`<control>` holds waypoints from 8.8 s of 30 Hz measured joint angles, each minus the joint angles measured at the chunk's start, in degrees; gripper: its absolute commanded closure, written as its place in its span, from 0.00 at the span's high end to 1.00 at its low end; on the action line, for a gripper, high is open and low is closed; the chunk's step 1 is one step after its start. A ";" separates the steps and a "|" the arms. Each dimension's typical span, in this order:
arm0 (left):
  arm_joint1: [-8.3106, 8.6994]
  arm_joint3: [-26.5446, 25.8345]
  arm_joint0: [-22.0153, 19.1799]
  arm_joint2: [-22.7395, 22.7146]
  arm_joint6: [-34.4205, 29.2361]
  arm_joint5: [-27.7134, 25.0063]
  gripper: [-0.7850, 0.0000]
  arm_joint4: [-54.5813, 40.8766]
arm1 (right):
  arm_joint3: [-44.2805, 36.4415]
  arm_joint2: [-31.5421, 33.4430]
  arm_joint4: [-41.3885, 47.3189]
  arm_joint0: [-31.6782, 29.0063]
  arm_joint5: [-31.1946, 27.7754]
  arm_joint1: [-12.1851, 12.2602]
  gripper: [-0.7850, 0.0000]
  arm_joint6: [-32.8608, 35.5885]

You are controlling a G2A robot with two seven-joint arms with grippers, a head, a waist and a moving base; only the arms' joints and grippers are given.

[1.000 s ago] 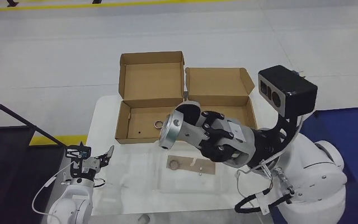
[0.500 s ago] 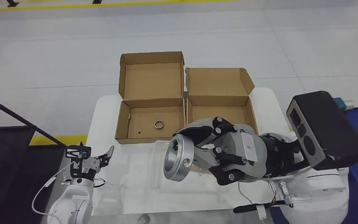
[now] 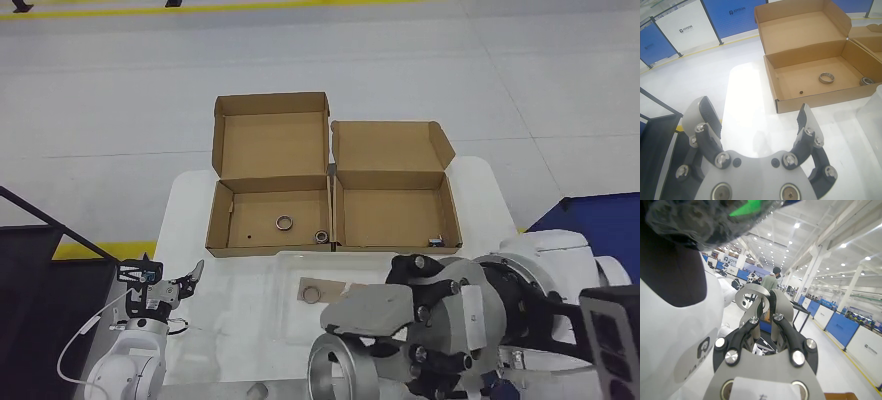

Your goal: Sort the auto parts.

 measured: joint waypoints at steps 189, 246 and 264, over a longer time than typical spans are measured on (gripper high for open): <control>0.00 0.00 0.00 0.00 0.00 0.00 1.00 0.00 | 37.77 -37.68 -12.58 24.04 31.38 -3.82 0.00 52.91; 0.00 0.00 0.00 0.00 0.00 0.00 1.00 0.00 | 73.57 -62.97 -16.21 33.44 27.72 -15.70 0.22 46.84; 0.00 0.00 0.00 0.00 0.00 0.00 1.00 0.00 | 75.79 -62.91 -18.66 33.08 28.98 -17.91 0.21 48.61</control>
